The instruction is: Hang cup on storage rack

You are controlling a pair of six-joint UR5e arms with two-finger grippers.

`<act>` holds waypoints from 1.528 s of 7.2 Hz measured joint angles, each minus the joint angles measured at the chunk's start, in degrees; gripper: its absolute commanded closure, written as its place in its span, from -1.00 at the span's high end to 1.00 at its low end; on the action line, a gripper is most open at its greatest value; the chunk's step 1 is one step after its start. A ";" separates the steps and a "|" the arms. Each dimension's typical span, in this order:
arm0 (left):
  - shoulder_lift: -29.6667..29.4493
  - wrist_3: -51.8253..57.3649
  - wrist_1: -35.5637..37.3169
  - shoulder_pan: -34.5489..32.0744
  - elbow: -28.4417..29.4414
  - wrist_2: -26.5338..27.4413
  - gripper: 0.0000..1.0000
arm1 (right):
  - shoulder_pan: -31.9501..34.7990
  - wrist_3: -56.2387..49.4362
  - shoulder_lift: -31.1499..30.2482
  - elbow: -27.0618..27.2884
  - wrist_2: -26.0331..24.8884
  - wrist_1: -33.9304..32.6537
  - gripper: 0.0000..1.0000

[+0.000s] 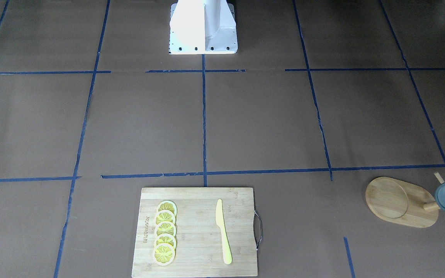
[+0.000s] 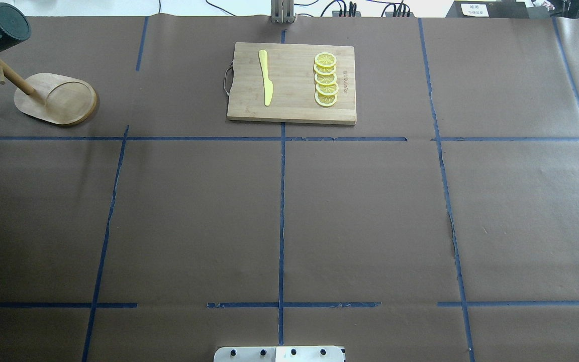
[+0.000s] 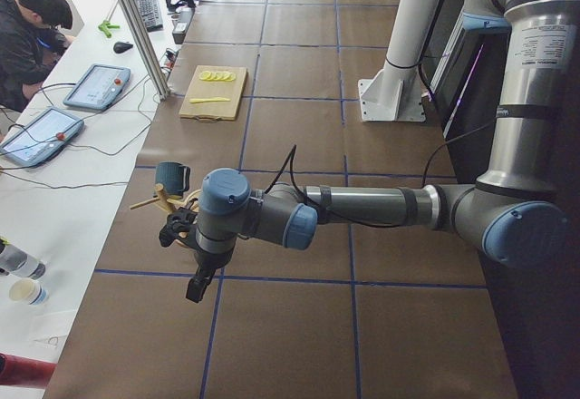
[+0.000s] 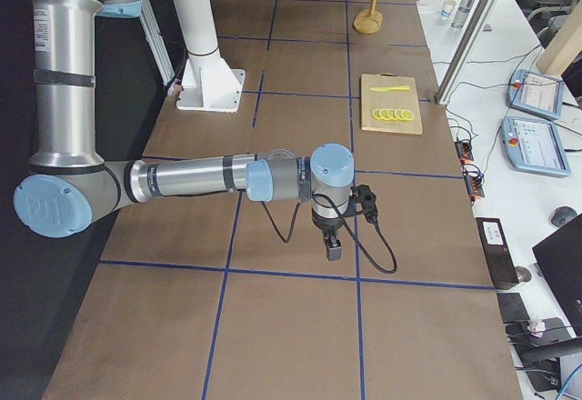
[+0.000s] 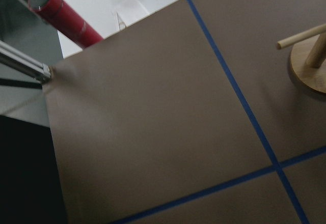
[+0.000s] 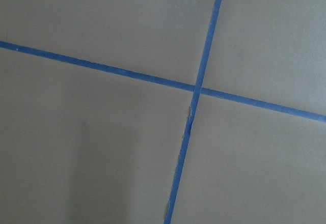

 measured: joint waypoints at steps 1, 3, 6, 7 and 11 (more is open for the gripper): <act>1.27 -3.01 6.23 0.00 -2.70 -4.45 1.00 | 0.00 0.04 -0.11 0.00 0.04 0.00 1.00; 4.21 -7.91 9.01 0.10 -4.24 -8.22 1.00 | 0.05 0.06 -0.41 0.05 0.22 -0.14 1.00; 4.61 -8.74 9.23 0.93 -4.22 -8.73 1.00 | 0.09 0.01 -0.81 -0.74 0.29 -0.92 1.00; 4.58 -8.63 8.91 1.59 -4.33 -8.78 1.00 | 0.09 -0.01 -0.83 -0.84 0.32 -1.34 1.00; 7.95 -8.38 5.09 2.15 -4.11 -8.88 1.00 | 0.09 -0.02 -1.29 -0.63 0.28 -1.68 1.00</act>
